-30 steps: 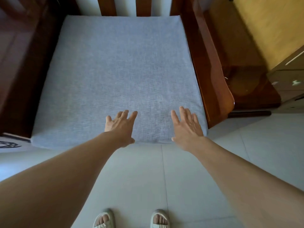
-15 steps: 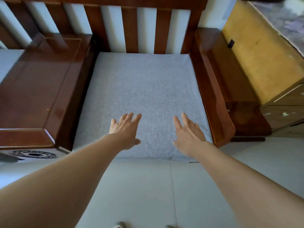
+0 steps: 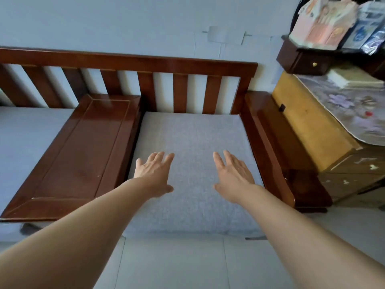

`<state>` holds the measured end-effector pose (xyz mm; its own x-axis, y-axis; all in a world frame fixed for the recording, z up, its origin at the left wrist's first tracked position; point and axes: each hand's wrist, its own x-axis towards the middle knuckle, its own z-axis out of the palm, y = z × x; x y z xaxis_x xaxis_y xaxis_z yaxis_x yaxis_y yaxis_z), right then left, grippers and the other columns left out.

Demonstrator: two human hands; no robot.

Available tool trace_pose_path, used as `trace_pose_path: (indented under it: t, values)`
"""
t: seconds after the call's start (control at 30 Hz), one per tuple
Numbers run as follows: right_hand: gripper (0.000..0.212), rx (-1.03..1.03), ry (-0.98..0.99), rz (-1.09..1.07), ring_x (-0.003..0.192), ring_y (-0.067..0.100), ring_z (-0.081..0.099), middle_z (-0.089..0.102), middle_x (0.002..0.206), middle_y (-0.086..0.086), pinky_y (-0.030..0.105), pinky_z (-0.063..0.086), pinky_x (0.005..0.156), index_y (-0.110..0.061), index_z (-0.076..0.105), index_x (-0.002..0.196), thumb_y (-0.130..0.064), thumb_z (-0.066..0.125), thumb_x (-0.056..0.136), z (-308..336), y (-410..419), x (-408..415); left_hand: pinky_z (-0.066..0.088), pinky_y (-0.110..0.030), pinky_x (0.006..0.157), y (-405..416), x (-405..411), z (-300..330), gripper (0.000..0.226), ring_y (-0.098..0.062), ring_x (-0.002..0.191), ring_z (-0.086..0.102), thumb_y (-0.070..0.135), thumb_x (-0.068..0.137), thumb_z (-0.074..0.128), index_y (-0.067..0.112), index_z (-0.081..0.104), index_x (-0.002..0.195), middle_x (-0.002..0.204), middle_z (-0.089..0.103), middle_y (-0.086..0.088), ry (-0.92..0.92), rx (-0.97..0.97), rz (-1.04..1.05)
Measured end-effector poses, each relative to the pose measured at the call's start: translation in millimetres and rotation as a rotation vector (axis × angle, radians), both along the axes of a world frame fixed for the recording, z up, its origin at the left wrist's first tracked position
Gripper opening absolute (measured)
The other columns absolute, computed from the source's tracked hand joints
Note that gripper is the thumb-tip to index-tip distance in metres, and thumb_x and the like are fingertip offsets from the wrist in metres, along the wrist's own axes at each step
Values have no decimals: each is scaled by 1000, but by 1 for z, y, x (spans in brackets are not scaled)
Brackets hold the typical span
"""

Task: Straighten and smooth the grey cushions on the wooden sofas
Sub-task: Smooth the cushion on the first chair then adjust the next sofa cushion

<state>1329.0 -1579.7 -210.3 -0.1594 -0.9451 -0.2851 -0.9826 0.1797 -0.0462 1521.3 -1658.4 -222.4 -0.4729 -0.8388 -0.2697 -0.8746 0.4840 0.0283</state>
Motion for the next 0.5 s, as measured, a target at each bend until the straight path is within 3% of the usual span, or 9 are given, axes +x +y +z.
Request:
trace_pose_path:
  t: [0.5]
  values:
    - [81, -53, -16, 77, 145, 31, 5, -6, 157, 18, 40, 12, 117, -18, -6, 152, -33, 51, 96, 102, 14, -1, 20, -51, 111, 36, 19, 112, 105, -20, 145, 7, 48, 79, 70, 22, -1, 151, 158, 4, -3, 20, -57, 120]
